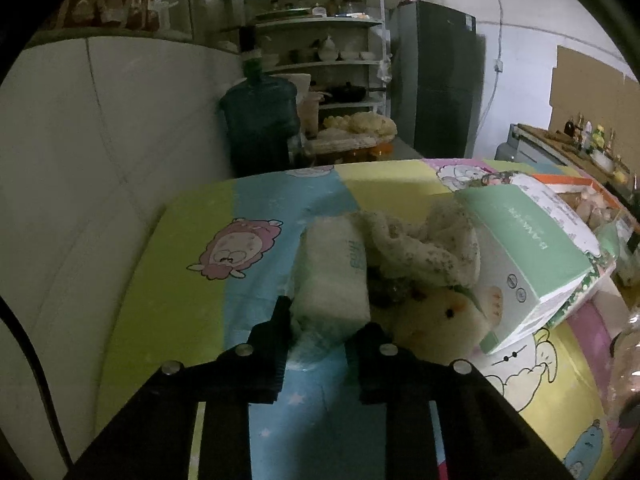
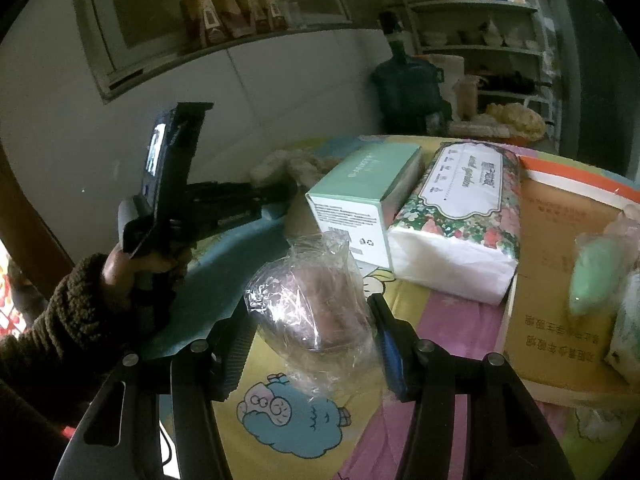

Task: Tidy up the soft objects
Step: 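Grasp the clear plastic bag with the right gripper while the left grasps a white tissue pack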

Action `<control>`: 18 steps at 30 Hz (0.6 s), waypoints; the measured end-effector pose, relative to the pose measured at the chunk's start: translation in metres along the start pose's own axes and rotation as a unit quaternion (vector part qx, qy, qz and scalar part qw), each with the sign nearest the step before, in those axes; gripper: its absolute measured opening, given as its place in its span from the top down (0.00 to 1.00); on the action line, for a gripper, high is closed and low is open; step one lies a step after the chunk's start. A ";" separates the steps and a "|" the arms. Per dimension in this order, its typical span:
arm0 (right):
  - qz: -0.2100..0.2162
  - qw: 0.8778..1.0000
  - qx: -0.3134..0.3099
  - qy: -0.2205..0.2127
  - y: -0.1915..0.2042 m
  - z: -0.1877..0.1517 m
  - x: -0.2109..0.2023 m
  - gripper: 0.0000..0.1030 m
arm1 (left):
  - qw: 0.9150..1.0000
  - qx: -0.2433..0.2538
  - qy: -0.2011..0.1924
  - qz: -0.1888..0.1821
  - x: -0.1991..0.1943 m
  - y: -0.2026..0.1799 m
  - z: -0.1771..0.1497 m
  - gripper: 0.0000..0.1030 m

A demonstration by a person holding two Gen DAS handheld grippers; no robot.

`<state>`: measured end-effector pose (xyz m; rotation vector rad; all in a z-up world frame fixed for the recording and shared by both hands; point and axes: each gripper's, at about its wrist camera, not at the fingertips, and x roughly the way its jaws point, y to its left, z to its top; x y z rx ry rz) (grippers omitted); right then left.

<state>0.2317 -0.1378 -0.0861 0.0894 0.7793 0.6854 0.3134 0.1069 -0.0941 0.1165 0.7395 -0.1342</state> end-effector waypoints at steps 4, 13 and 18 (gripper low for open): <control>0.002 1.000 0.001 0.000 0.000 0.000 0.001 0.45 | 1.000 -0.021 -0.004 -0.002 -0.005 0.007 -0.001 0.76; 0.006 1.000 -0.005 -0.002 0.007 -0.003 -0.004 0.45 | 0.998 -0.042 -0.038 0.011 -0.045 0.015 -0.006 0.76; 0.009 1.000 -0.009 -0.004 0.013 -0.005 -0.008 0.45 | 0.998 -0.041 -0.049 -0.002 -0.067 0.015 -0.010 0.76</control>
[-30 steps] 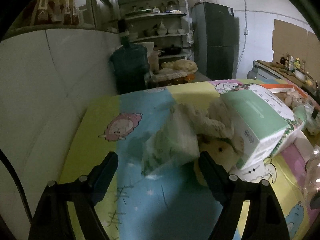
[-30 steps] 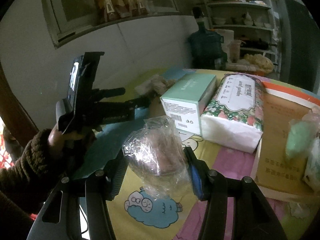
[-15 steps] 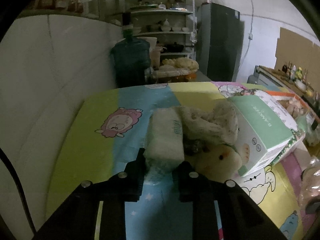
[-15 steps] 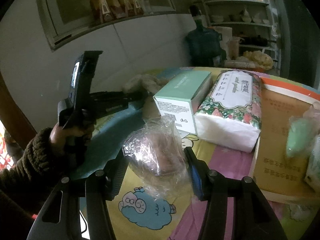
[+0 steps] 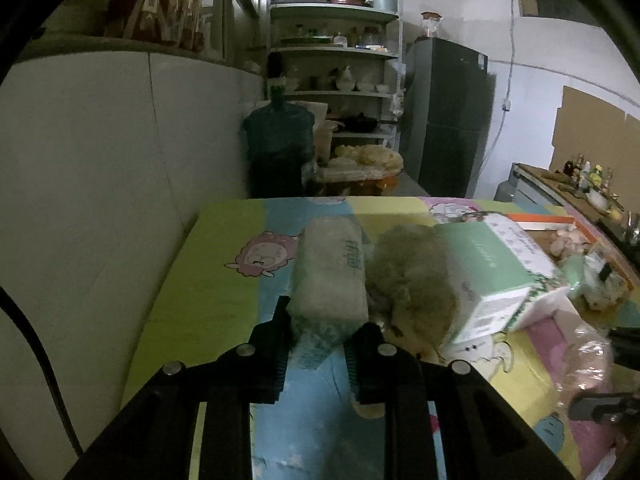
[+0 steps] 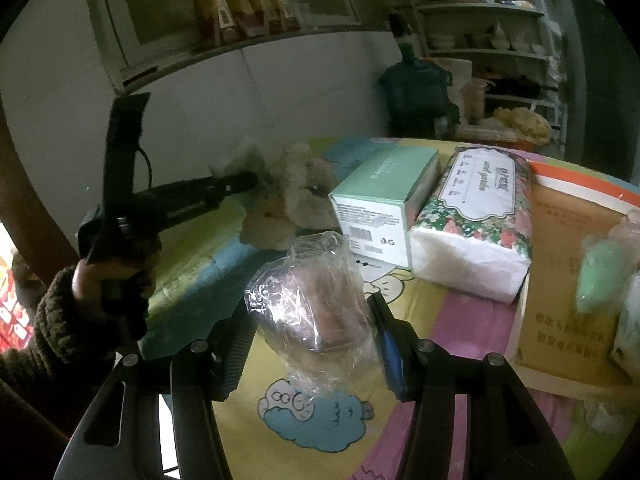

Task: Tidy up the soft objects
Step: 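Grasp the clear plastic bag with the right gripper while the left grasps a white tissue pack, then lift the plastic bag and tissue pack and carry both toward the tray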

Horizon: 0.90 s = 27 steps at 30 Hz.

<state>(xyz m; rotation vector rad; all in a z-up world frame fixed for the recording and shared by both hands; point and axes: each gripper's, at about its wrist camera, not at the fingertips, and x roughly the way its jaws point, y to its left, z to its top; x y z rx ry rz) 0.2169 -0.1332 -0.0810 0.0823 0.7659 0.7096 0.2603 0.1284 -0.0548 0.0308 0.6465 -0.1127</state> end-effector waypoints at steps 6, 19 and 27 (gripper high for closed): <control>0.006 1.000 -0.001 0.002 0.007 -0.004 -0.002 0.45 | 1.000 -0.001 0.019 -0.002 0.000 -0.001 -0.013 0.76; 0.002 1.000 0.004 0.007 0.009 -0.004 -0.003 0.44 | 0.998 -0.018 0.061 0.012 0.018 0.010 -0.031 0.74; 0.007 1.000 -0.002 0.013 0.012 -0.006 0.001 0.44 | 0.997 -0.017 0.071 0.014 0.015 0.011 -0.036 0.70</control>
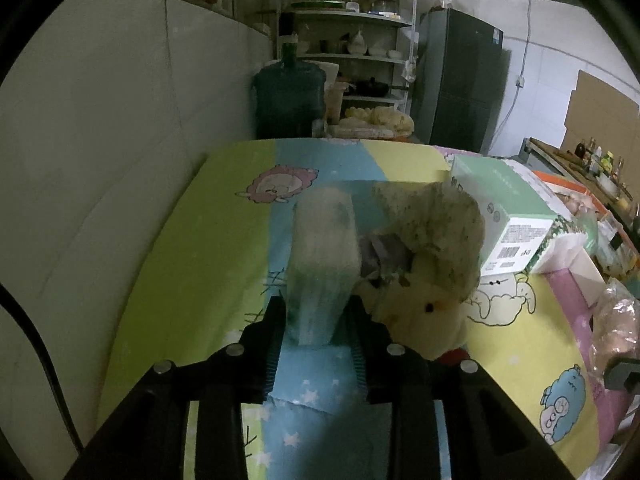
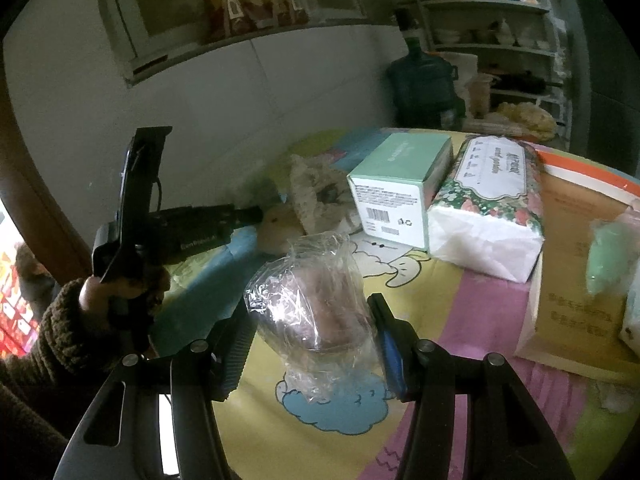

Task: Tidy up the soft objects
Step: 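Lift the plastic bag and tissue pack and carry both toward the tray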

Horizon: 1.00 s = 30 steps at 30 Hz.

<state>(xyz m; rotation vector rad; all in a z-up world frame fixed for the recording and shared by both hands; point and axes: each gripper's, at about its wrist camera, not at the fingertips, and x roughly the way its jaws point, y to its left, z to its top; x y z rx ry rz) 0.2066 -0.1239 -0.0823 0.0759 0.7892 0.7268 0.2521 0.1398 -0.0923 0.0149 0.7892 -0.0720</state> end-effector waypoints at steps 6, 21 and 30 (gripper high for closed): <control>-0.001 1.000 -0.002 0.005 0.003 0.000 0.002 0.44 | 1.000 -0.007 -0.008 -0.007 -0.002 0.003 -0.002 0.70; -0.002 1.000 0.000 0.008 0.004 -0.004 0.002 0.44 | 0.999 -0.016 -0.028 -0.035 -0.012 0.003 0.006 0.69; -0.006 1.000 0.000 0.008 0.003 -0.006 -0.001 0.44 | 0.997 -0.045 -0.037 -0.043 -0.013 0.013 0.010 0.70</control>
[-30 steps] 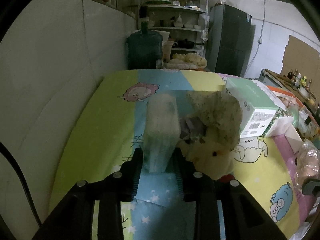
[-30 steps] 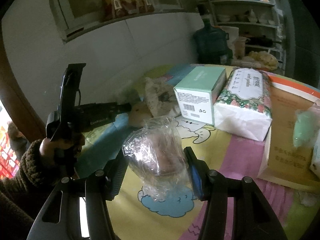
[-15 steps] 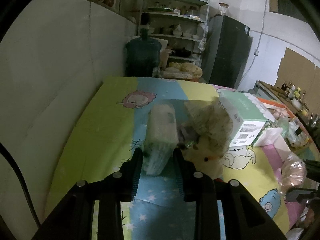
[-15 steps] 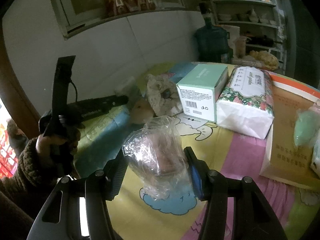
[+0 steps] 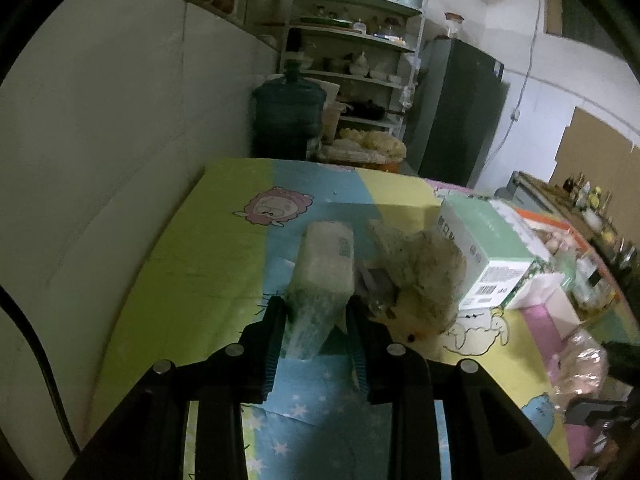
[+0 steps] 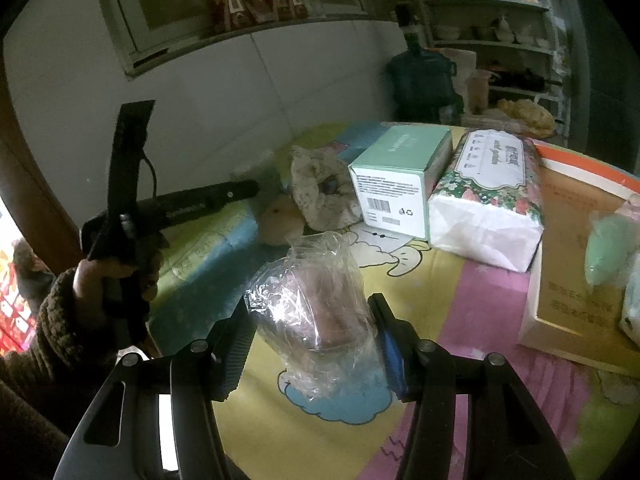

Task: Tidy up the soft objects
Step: 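Lift the plastic bag and tissue pack and carry both toward the tray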

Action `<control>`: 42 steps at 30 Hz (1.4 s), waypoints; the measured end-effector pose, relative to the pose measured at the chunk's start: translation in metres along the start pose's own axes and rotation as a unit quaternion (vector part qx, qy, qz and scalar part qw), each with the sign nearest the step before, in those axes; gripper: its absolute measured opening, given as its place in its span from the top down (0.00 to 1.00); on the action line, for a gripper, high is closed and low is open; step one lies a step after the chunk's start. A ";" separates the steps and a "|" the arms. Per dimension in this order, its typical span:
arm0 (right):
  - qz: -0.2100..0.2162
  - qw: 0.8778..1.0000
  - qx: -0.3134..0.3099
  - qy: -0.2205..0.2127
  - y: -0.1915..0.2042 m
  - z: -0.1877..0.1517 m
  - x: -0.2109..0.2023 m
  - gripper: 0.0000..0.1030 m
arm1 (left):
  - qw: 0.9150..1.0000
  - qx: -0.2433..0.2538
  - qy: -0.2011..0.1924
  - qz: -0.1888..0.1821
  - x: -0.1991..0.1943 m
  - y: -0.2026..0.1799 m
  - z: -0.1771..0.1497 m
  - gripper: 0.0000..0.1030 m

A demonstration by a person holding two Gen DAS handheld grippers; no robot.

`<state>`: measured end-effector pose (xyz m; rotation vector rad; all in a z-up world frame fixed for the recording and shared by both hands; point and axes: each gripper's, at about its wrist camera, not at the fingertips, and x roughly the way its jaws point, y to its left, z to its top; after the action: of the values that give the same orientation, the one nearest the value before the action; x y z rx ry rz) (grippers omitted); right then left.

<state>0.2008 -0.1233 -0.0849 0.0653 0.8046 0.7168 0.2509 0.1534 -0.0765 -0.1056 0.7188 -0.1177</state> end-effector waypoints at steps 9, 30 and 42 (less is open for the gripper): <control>0.001 1.000 0.003 0.003 0.002 0.000 0.004 0.44 | 0.999 -0.025 0.003 -0.028 0.000 0.009 0.005 0.66; 0.001 1.000 0.005 0.008 0.003 0.000 0.009 0.44 | 0.994 -0.098 0.000 -0.053 0.015 0.041 0.013 0.75; -0.002 1.000 0.003 -0.006 0.003 0.001 0.002 0.44 | 0.995 -0.083 -0.039 -0.029 -0.011 0.028 0.009 0.79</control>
<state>0.2005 -0.1198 -0.0848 0.0724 0.7949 0.7095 0.2506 0.1832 -0.0665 -0.2894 0.6469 -0.1089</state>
